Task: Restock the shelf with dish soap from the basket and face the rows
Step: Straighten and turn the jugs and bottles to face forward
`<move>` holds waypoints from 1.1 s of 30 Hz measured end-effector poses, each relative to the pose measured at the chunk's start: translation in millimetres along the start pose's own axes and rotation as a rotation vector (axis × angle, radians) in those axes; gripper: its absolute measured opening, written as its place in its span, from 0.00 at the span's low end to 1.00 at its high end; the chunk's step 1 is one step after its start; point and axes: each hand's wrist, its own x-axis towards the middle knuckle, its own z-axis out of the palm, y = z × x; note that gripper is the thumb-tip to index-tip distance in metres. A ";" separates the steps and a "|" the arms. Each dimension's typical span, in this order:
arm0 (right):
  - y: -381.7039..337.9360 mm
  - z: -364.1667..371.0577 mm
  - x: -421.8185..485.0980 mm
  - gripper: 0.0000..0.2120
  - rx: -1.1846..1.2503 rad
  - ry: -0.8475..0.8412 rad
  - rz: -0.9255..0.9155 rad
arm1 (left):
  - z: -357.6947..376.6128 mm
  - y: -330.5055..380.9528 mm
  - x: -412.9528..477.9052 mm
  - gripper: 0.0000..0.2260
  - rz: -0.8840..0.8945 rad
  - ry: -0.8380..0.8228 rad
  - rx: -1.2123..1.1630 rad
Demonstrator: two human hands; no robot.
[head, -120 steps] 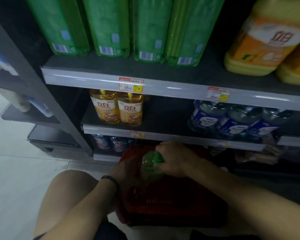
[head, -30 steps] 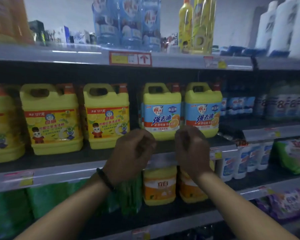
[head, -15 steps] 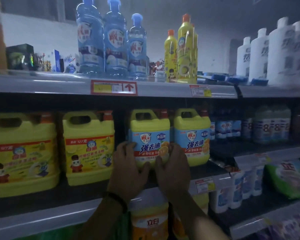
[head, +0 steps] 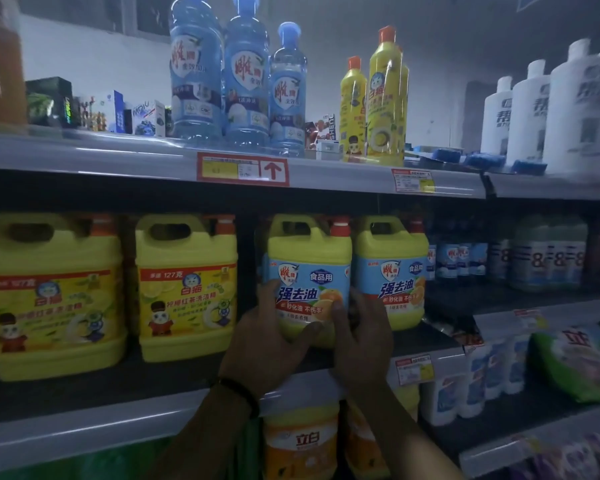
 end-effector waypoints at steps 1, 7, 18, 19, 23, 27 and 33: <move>0.4 -0.5 0.6 0.22 0.030 0.013 -0.010 | -0.8 1.0 1.2 0.38 -0.006 -0.012 -0.028; 0.1 -8.4 -3.6 0.13 0.277 0.068 -0.151 | -2.1 -0.2 1.6 0.47 -0.041 -0.132 -0.127; 5.9 1.7 -11.6 0.17 -0.020 0.062 -0.277 | -3.5 1.5 5.1 0.32 -0.123 -0.117 -0.341; 6.2 2.6 -10.6 0.17 -0.049 0.056 -0.251 | -3.8 -1.1 6.2 0.30 -0.126 -0.129 -0.335; 6.3 4.8 -8.6 0.19 -0.156 0.015 -0.209 | 1.5 -12.9 14.7 0.23 -0.120 -0.043 -0.099; 4.3 5.4 -7.9 0.21 -0.251 -0.057 -0.141 | 10.5 -18.1 13.4 0.22 -0.114 0.064 0.055; -0.6 1.6 -6.4 0.28 -0.317 -0.209 -0.055 | 10.4 -9.3 3.7 0.29 -0.005 0.081 0.167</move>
